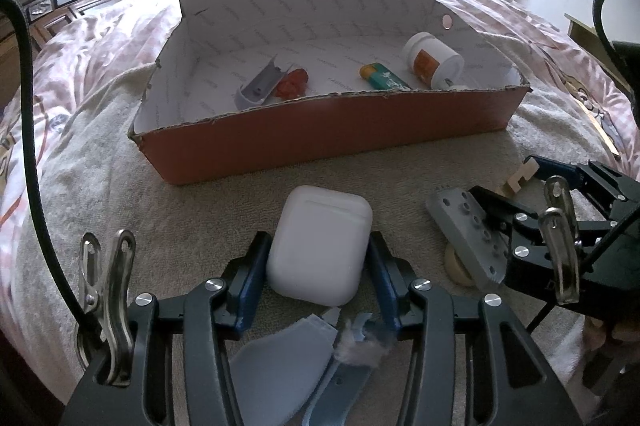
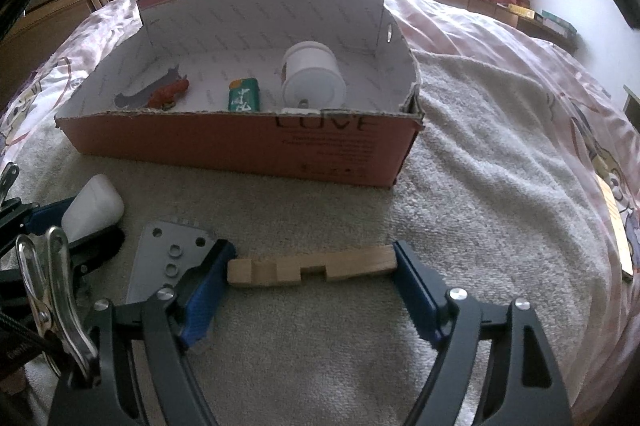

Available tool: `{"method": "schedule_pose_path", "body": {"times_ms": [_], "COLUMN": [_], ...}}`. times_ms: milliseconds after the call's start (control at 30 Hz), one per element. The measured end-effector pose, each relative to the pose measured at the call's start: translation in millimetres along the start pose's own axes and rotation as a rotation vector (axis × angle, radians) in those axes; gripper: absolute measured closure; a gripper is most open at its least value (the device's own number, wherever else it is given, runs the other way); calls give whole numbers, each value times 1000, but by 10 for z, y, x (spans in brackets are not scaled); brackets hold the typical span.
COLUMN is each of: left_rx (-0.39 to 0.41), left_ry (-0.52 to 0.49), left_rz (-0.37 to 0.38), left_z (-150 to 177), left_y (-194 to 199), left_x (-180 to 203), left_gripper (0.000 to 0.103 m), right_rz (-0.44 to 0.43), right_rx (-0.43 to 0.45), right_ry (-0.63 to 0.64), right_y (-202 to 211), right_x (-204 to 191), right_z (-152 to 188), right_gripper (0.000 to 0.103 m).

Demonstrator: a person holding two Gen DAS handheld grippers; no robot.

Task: Organize rigid objects
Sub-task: 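Lift the earbud case and wooden block and carry both toward the box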

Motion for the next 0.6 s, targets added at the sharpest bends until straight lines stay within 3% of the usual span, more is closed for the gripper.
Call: {"method": "schedule_pose_path", "body": {"times_ms": [367, 600], "left_rx": [-23, -21], "left_ry": [58, 44], "left_rz": [45, 30], "left_z": [-12, -56], "left_y": [100, 203], "left_x": [-36, -17], "left_gripper": [56, 57], "right_rz": [-2, -19], "right_rx": [-5, -34], "right_ry": [0, -13], "right_y": [-1, 48], "right_x": [-20, -14], "right_z": [-7, 12], "right_gripper": [20, 23]}}
Point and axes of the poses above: each gripper's, at about its wrist camera, not at the fingertips, and y roughly against the way its jaws point, x to its right, z to its underside, the point moved 4 cm from there along -y, roughly the way its jaws point, and after that the axes turned 3 degrees about x, right-handed, at the moved point
